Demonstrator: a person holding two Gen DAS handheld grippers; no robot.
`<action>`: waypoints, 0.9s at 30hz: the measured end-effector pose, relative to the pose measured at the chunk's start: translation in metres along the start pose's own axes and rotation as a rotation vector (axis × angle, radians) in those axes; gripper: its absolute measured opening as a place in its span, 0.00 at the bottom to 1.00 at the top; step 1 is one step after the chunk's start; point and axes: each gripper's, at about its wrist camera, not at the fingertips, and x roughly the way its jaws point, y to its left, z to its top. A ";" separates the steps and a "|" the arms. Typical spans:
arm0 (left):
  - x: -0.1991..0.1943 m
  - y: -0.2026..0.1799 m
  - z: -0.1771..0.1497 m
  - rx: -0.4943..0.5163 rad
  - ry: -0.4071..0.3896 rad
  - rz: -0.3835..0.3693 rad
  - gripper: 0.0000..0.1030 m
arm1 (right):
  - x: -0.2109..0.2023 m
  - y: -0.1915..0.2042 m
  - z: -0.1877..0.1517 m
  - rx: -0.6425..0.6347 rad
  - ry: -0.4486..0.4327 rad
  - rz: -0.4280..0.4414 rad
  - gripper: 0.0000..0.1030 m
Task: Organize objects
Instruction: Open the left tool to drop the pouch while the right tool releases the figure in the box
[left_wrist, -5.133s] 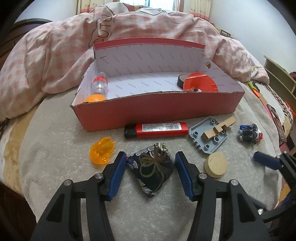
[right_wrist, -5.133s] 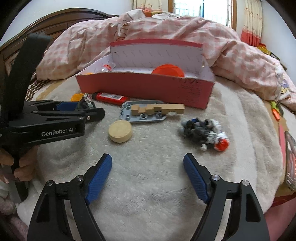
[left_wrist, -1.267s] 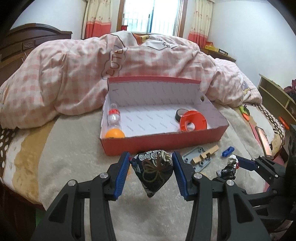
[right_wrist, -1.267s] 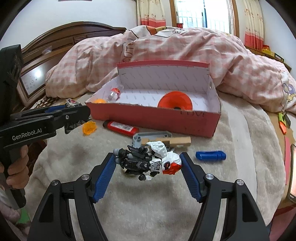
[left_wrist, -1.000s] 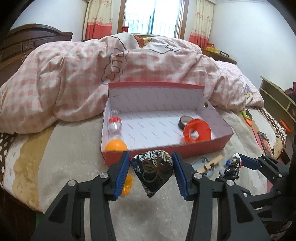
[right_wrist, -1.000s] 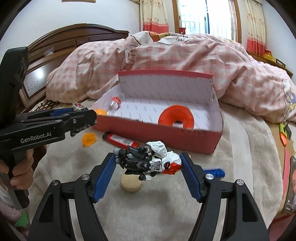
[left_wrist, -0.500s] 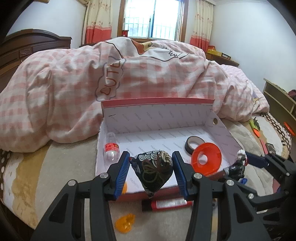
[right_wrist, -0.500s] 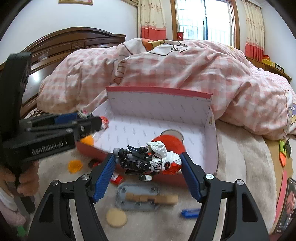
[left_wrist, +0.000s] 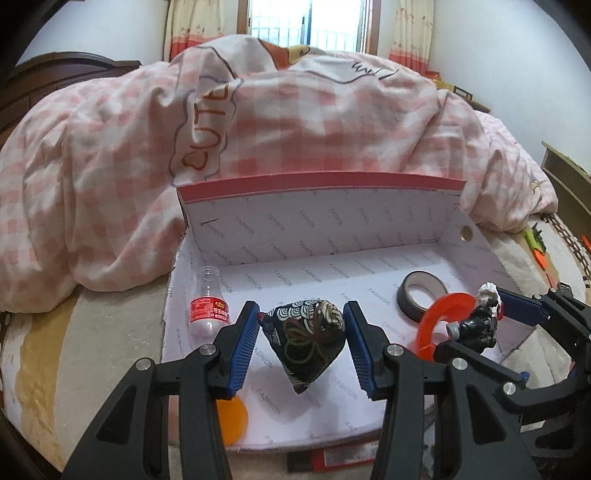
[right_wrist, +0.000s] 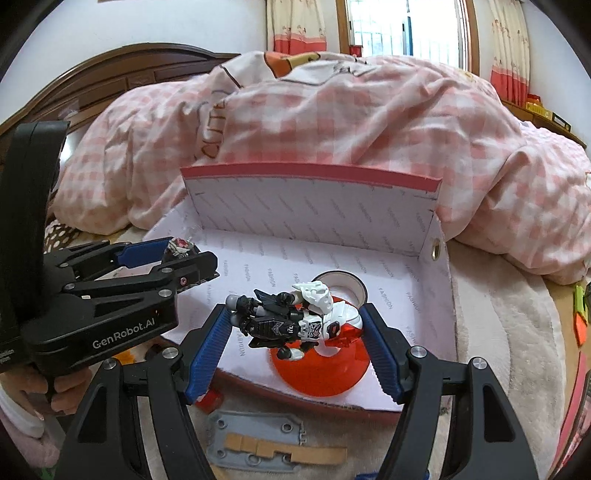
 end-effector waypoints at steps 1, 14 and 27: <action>0.002 0.001 0.000 -0.002 0.004 0.000 0.45 | 0.002 0.000 0.000 0.000 0.004 -0.002 0.70; 0.021 0.005 -0.003 -0.012 0.041 0.018 0.45 | 0.024 -0.004 -0.001 0.003 0.041 -0.026 0.70; 0.022 0.003 -0.005 -0.029 0.057 0.007 0.58 | 0.027 0.000 -0.003 -0.005 0.027 -0.049 0.71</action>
